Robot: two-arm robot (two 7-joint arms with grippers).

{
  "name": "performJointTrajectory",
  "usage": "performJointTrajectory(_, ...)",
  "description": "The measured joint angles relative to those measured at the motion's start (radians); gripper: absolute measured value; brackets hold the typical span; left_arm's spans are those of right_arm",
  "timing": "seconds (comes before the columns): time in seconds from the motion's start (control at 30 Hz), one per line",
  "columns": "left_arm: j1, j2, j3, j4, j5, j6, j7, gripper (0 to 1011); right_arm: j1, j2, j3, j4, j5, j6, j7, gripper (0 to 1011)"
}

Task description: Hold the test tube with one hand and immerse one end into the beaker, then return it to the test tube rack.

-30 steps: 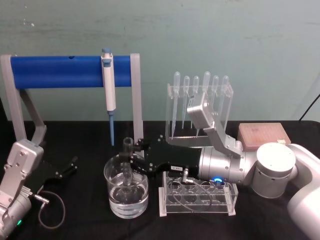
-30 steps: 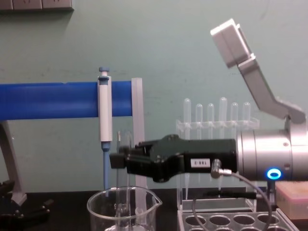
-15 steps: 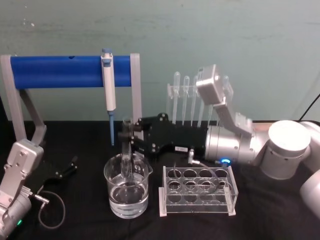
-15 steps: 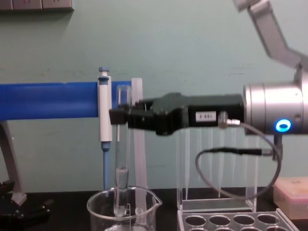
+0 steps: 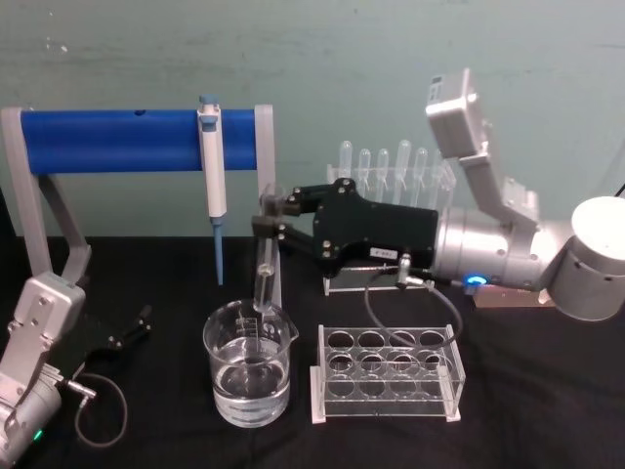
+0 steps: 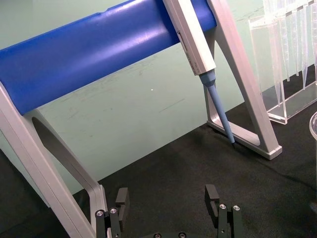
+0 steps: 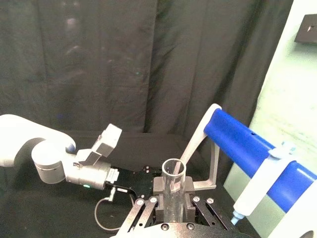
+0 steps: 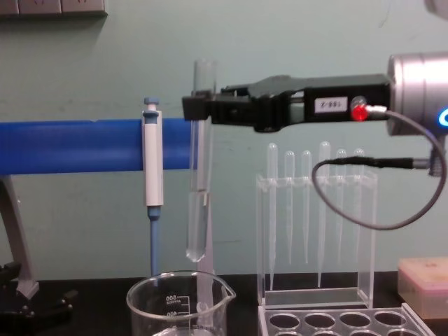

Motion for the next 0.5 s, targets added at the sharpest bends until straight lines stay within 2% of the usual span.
performJointTrajectory(0.2,0.000,0.000,0.000,0.000,0.000,0.000,0.000,1000,-0.021,0.047,0.015,-0.056,0.017,0.010,-0.020,224)
performJointTrajectory(0.33,0.000,0.000,0.000,0.000,0.000,0.000,0.000,1000,-0.055,0.087,0.028,-0.096,0.026,0.010,-0.035,224)
performJointTrajectory(0.5,0.000,0.000,0.000,0.000,0.000,0.000,0.000,1000,-0.128,0.157,0.065,-0.151,0.042,-0.004,-0.065,224)
